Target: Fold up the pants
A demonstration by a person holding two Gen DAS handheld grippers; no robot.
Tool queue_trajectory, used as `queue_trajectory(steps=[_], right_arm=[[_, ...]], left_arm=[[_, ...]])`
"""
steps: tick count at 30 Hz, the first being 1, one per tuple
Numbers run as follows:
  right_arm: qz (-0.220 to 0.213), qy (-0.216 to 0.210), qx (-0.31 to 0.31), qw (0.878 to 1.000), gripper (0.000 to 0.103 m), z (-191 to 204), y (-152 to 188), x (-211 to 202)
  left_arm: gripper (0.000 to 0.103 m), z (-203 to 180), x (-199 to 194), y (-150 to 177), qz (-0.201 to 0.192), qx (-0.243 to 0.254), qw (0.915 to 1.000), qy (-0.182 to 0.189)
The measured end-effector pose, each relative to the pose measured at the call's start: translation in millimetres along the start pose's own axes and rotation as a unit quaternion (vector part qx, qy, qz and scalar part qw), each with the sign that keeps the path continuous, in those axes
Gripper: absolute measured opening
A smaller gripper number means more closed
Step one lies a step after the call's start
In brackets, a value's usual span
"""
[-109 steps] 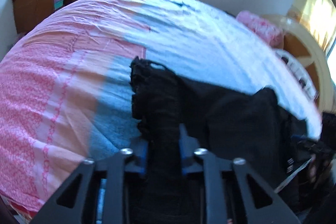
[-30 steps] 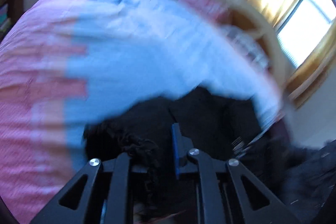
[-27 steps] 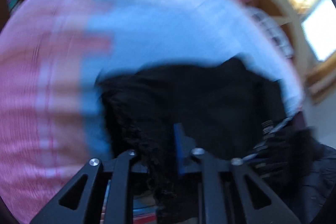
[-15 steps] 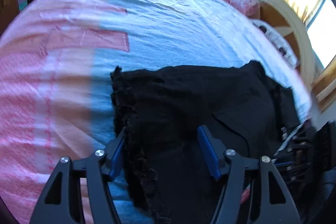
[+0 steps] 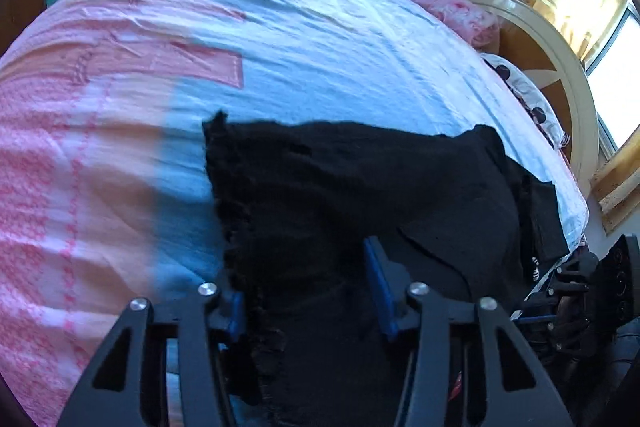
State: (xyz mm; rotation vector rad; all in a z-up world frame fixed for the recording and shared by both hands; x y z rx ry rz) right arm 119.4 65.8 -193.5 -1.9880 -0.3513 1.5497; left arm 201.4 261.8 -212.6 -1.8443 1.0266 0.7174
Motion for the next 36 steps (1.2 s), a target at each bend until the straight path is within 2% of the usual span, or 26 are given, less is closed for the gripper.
queue_trajectory(steps=[2,5,9,10,13,16,19,23,28,33,36], right_arm=[[-0.003,-0.003,0.009,1.000,0.011,-3,0,1],[-0.007,0.001,0.025,1.000,0.011,-9,1,0],[-0.029,0.021,0.046,0.998,0.012,-24,3,-22],[-0.032,0.025,0.054,0.998,0.012,-28,6,-27],[-0.038,0.053,0.098,0.993,0.013,-51,23,-45],[-0.039,0.083,0.155,0.984,0.023,-77,47,-63],[-0.039,0.122,0.225,0.966,0.025,-109,80,-88],[-0.052,0.173,0.308,0.934,0.025,-144,129,-129],[-0.063,0.214,0.369,0.902,0.026,-161,179,-166],[-0.060,0.253,0.411,0.874,0.027,-167,225,-196],[-0.061,0.272,0.438,0.855,0.027,-176,251,-213]], left_arm=[[0.032,0,0,0,-0.002,-0.018,0.9997,0.016],[0.020,-7,-14,-1,-0.020,-0.031,0.9991,0.021],[0.017,-38,-50,-10,-0.068,-0.045,0.9942,0.070],[0.017,-53,-62,-12,-0.075,-0.047,0.9917,0.093],[0.017,-91,-80,-17,-0.081,-0.038,0.9871,0.133],[0.017,-139,-87,-19,-0.078,-0.014,0.9839,0.160],[0.017,-197,-88,-23,-0.071,0.023,0.9794,0.187],[0.017,-268,-77,-22,-0.054,0.075,0.9729,0.212],[0.017,-356,-33,-15,-0.001,0.131,0.9633,0.235],[0.017,-424,6,6,0.050,0.175,0.9512,0.249],[0.019,-456,41,20,0.074,0.199,0.9477,0.238]])
Point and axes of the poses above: each gripper's, at about its wrist camera, not at the fingertips, and x roughly the way its jaws point, z to its left, y to its underside, the point moved 8 cm from there along x, roughly the way its jaws point, and after that the axes turned 11 degrees about -x, right-handed, at the moved point
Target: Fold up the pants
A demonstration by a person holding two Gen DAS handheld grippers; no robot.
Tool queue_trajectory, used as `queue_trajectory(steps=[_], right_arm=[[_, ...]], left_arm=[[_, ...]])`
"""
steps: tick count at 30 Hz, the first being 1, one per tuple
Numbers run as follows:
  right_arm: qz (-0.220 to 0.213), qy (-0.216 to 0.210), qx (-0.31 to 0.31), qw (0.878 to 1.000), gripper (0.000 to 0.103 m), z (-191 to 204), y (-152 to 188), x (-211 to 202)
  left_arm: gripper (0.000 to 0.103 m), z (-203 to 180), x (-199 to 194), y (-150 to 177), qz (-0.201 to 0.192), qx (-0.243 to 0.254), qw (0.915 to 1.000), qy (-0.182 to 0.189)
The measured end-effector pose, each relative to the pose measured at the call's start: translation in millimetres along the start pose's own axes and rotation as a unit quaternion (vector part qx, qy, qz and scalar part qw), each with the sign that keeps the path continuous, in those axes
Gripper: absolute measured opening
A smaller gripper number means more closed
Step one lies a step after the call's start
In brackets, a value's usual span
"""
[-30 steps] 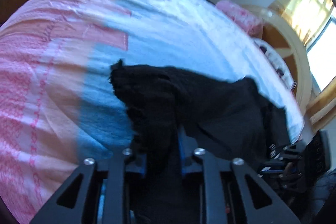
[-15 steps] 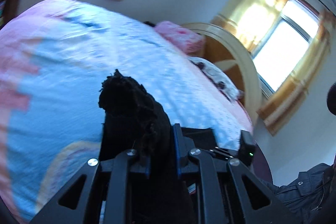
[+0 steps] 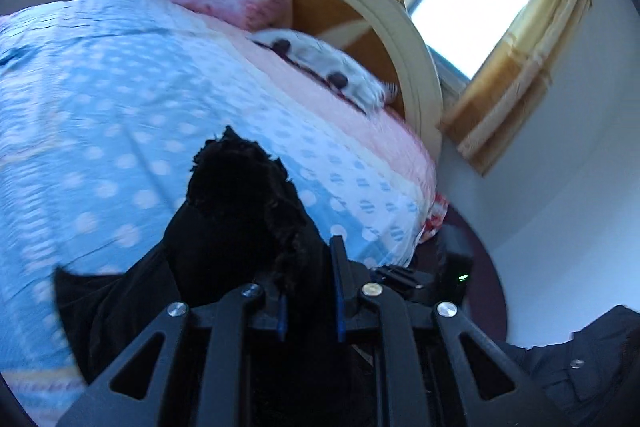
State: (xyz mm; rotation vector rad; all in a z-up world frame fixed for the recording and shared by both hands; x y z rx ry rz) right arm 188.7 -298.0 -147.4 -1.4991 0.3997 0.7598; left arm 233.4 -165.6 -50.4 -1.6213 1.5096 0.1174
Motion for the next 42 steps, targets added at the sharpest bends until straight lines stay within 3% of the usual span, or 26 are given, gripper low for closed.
queue_trajectory(steps=[4,7,12,14,17,19,20,23,29,32,35,36,37,39,42], right_arm=[[-0.011,0.014,0.029,0.999,0.027,-27,4,-6],[-0.017,0.020,0.040,0.999,0.028,-37,6,-10],[-0.042,0.000,0.058,0.997,0.029,-44,3,-20],[-0.040,-0.029,0.043,0.998,0.032,-32,1,-18],[-0.029,-0.075,-0.020,0.997,0.034,7,-1,-15],[-0.005,-0.088,-0.061,0.994,0.035,24,4,-6],[0.018,-0.084,-0.081,0.993,0.040,31,10,3],[0.041,-0.059,-0.128,0.989,0.042,37,19,14],[0.030,-0.067,-0.087,0.993,0.042,14,8,3],[0.066,-0.098,-0.111,0.987,0.042,20,15,24],[0.057,-0.106,-0.133,0.984,0.042,30,10,22],[0.064,-0.112,-0.146,0.981,0.042,36,11,21],[0.078,-0.116,-0.153,0.978,0.032,39,14,22],[0.091,-0.138,-0.142,0.976,0.026,40,19,18],[0.071,-0.142,-0.130,0.979,0.019,31,13,-13]], left_arm=[[0.052,9,56,5,0.031,-0.011,0.9985,-0.043],[0.058,1,71,17,0.046,-0.019,0.9987,-0.006],[0.078,-1,51,29,0.017,0.000,0.9998,-0.012],[0.079,17,37,34,0.006,-0.016,0.9996,-0.024],[0.079,54,20,43,-0.018,-0.057,0.9965,-0.059],[0.079,76,5,55,-0.039,-0.085,0.9937,-0.062],[0.079,84,3,59,-0.046,-0.093,0.9922,-0.069],[0.079,101,-7,76,-0.058,-0.112,0.9887,-0.080],[0.079,111,-17,97,-0.072,-0.112,0.9869,-0.091],[0.079,115,-14,100,-0.071,-0.129,0.9858,-0.082],[0.079,116,-13,102,-0.072,-0.130,0.9855,-0.082],[0.079,116,-14,102,-0.073,-0.132,0.9854,-0.079],[0.079,116,-14,102,-0.073,-0.134,0.9853,-0.077],[0.079,116,-16,101,-0.075,-0.135,0.9851,-0.076],[0.079,115,-17,102,-0.077,-0.119,0.9862,-0.086]])
Point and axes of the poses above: each gripper's, at about its wrist camera, not at the fingertips, and x roughly the way its jaws point, z to its left, y to its underside, the point moved 8 cm from there along x, roughly the way its jaws point, and after that the axes turned 11 degrees about -x, right-handed, at the moved point
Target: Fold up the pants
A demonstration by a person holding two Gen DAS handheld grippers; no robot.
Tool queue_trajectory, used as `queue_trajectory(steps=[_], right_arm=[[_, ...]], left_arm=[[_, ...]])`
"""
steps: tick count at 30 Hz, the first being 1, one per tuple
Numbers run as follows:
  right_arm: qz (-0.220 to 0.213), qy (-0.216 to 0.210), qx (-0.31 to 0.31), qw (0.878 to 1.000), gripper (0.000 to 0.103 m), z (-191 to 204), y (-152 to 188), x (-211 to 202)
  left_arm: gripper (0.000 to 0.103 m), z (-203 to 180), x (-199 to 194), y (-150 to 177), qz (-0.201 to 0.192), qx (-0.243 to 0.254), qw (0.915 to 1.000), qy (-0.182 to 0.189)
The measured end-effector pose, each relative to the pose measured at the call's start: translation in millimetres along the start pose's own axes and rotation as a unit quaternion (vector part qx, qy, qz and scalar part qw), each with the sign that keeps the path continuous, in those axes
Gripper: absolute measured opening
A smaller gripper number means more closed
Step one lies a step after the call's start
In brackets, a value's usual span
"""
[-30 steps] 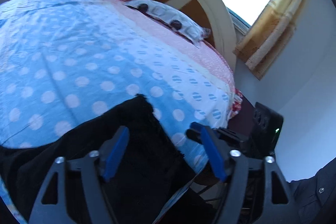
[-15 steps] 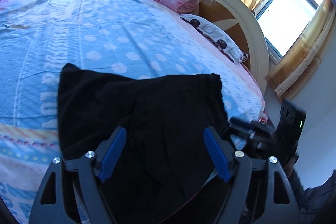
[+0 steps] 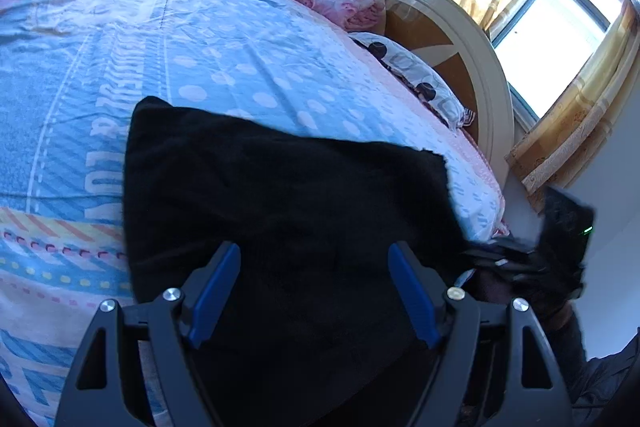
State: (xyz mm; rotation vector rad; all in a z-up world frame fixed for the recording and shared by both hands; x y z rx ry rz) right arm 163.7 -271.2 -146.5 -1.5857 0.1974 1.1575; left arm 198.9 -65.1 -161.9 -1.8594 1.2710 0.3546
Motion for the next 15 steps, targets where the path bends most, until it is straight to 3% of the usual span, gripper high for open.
queue_trajectory(steps=[2,4,6,7,8,9,11,13,14,15], right_arm=[[0.012,0.029,-0.003,0.999,0.019,-7,3,-11],[0.034,0.069,0.010,0.997,0.019,-26,13,2],[0.055,0.072,0.051,0.995,0.027,-45,27,25],[0.059,0.066,0.060,0.994,0.036,-47,29,30],[0.059,0.074,0.063,0.994,0.052,-48,27,29],[0.060,0.084,0.060,0.993,0.059,-48,24,24],[0.048,0.101,0.058,0.992,0.062,-50,16,8],[0.010,0.149,0.063,0.987,0.062,-55,0,-16],[-0.012,0.157,0.056,0.986,0.062,-52,-11,-25],[-0.042,0.136,0.043,0.989,0.062,-41,-26,-31]], left_arm=[[0.089,1,3,0,-0.005,0.016,0.9997,-0.017],[0.089,3,9,2,-0.004,0.020,0.9996,-0.017],[0.089,4,14,4,-0.002,0.028,0.9992,-0.029],[0.089,4,14,6,-0.003,0.042,0.9982,-0.042],[0.089,3,12,8,-0.005,0.053,0.9975,-0.047],[0.089,3,9,9,-0.008,0.061,0.9968,-0.051],[0.090,4,4,10,-0.014,0.067,0.9964,-0.051],[0.092,6,3,11,-0.018,0.061,0.9969,-0.046],[0.092,6,5,12,-0.018,0.059,0.9971,-0.045],[0.092,6,6,13,-0.017,0.058,0.9971,-0.046]])
Point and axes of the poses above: each gripper's, at about its wrist camera, not at the fingertips, and x roughly the way its jaws point, z to its left, y to its underside, the point moved 8 cm from there along x, roughly the way its jaws point, and after that the axes turned 11 degrees about -x, right-handed, at the moved point
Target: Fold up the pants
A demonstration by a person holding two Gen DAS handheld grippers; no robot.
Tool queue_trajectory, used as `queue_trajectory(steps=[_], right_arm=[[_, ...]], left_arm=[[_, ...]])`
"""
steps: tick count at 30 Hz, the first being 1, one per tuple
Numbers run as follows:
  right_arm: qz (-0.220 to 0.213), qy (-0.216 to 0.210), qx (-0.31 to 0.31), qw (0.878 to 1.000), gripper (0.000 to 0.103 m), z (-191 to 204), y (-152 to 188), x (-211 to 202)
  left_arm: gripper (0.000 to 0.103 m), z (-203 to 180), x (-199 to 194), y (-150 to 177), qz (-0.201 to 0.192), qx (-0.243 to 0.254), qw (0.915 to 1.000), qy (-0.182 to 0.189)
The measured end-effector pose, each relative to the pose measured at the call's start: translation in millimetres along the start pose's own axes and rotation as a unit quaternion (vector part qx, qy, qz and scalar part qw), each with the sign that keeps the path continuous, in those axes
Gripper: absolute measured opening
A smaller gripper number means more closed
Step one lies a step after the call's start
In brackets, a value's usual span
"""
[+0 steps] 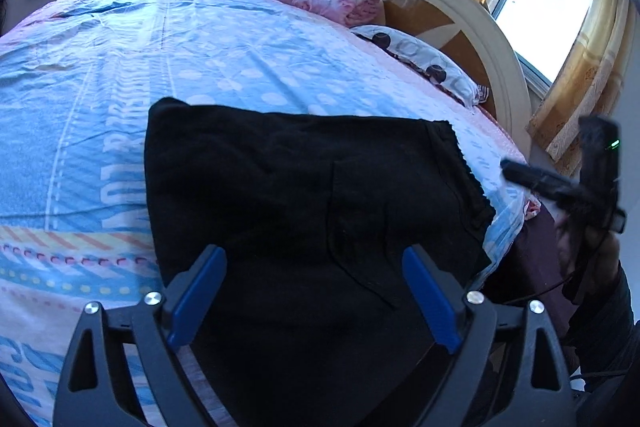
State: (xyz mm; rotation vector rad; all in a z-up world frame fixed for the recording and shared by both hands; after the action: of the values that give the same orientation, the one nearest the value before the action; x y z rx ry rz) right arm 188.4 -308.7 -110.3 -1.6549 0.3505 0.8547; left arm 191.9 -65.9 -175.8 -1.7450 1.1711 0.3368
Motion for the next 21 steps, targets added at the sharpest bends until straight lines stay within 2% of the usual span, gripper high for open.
queue_trajectory(steps=[3,5,6,7,8,10,13,14,16,17,18,21], right_arm=[[-0.038,-0.081,-0.016,0.996,0.062,32,-24,7],[-0.015,-0.097,-0.015,0.995,0.062,37,-24,31],[0.017,-0.091,-0.005,0.996,0.062,34,-19,53],[0.079,-0.085,0.015,0.993,0.062,27,-5,82],[0.103,-0.086,0.025,0.991,0.062,30,2,94],[0.103,-0.086,0.031,0.990,0.062,31,-2,94],[0.090,-0.031,-0.030,0.995,0.062,45,-23,67],[0.078,-0.026,-0.047,0.996,0.062,48,-31,59],[0.057,-0.038,-0.067,0.995,0.062,61,-54,52],[0.041,-0.055,-0.071,0.995,0.062,72,-65,49],[0.024,-0.095,-0.075,0.992,0.062,91,-80,51],[0.017,-0.190,-0.086,0.978,0.062,133,-102,69]], left_arm=[[0.093,2,4,3,0.002,0.005,0.9999,-0.012],[0.093,4,6,5,0.003,0.005,0.9999,-0.012],[0.094,6,7,5,0.004,0.004,0.9999,-0.014],[0.094,8,6,5,0.004,0.003,0.9999,-0.015],[0.094,9,5,5,0.004,0.000,0.9999,-0.014],[0.094,12,-2,6,0.003,-0.005,0.9999,-0.015],[0.095,17,-11,7,0.000,-0.008,0.9998,-0.017],[0.099,18,-13,7,-0.002,-0.009,0.9998,-0.019],[0.100,23,-14,10,-0.004,-0.012,0.9994,-0.031],[0.100,28,-14,12,-0.001,-0.016,0.9990,-0.042],[0.100,31,-13,14,0.000,-0.019,0.9988,-0.045],[0.100,38,-15,20,0.003,-0.026,0.9978,-0.061]])
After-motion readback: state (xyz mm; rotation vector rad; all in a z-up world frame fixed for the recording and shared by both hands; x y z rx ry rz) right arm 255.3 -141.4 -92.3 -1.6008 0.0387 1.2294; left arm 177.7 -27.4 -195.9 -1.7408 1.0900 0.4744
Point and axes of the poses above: each gripper's, at about its wrist camera, not at the fingertips, and x roughly the way its jaws point, z to its left, y to its underside, the point moved 8 cm from there along x, roughly the way its jaws point, and after that the axes turned 11 degrees about -x, right-handed, at the moved point
